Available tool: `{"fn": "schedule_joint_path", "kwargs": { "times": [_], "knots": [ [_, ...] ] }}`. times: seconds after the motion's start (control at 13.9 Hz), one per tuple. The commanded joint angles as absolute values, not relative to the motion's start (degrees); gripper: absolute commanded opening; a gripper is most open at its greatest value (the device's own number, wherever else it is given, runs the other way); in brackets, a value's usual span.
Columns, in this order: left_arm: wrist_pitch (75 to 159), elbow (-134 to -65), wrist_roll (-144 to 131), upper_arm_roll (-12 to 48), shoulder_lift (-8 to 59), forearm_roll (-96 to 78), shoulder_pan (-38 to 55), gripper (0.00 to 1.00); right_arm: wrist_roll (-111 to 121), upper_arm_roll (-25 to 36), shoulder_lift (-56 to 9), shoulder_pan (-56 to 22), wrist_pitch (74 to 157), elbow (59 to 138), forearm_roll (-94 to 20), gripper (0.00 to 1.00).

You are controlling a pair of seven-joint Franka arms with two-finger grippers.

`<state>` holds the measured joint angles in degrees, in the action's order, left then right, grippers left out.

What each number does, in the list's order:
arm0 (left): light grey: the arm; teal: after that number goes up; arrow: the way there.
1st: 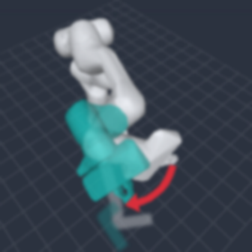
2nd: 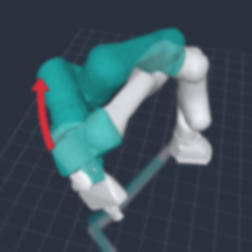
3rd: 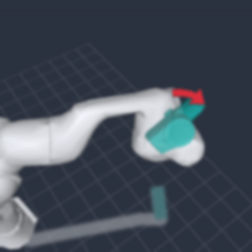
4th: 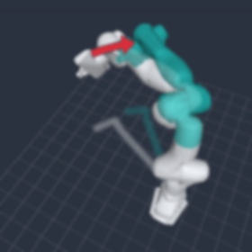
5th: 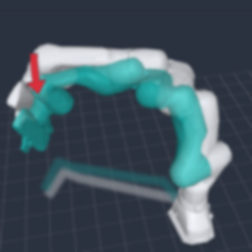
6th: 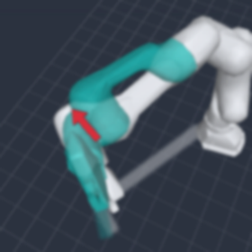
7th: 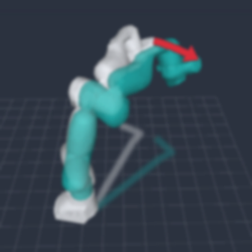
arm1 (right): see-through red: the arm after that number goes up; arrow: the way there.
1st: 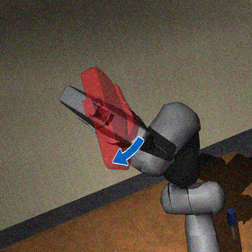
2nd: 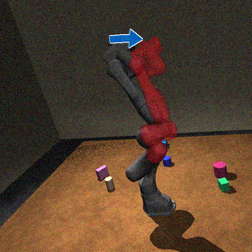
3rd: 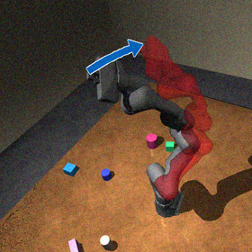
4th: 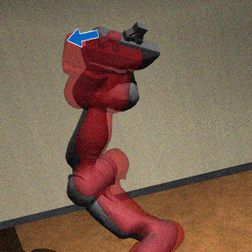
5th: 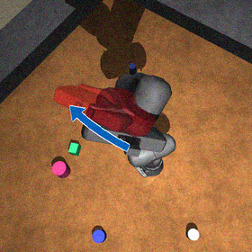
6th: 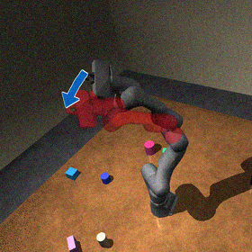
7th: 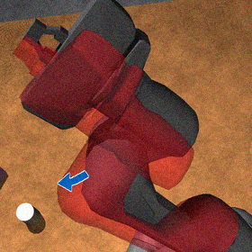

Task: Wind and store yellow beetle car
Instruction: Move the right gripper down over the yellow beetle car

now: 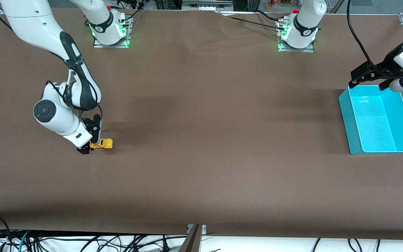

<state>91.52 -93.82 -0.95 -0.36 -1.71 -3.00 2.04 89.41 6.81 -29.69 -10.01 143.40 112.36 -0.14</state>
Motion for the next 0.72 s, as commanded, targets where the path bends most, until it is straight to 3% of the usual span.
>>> {"fn": "schedule_joint_path", "kwargs": {
  "times": [0.0, 0.29, 0.58, 0.65],
  "knots": [
    [90.35, -92.37, -0.53, -0.09, -1.23, -4.13, 1.41, 1.00, 90.97, 6.42, -30.58, -9.76, 145.72, 112.94, -0.88, 1.00],
    [90.35, -92.37, -0.53, 0.00, -1.23, -4.13, 1.41, 1.00, 90.97, 5.10, -31.02, -9.84, 146.95, 112.94, -0.97, 0.97],
    [90.35, -92.37, -0.53, -0.09, -1.23, -4.22, 1.41, 1.00, 90.97, 4.83, -31.03, -9.84, 146.87, 112.94, -0.97, 0.75],
    [90.35, -92.37, -0.53, -0.09, -1.23, -4.22, 1.41, 1.00, 90.97, 4.83, -31.03, -9.84, 146.87, 112.94, -0.97, 0.74]
  ]
}}
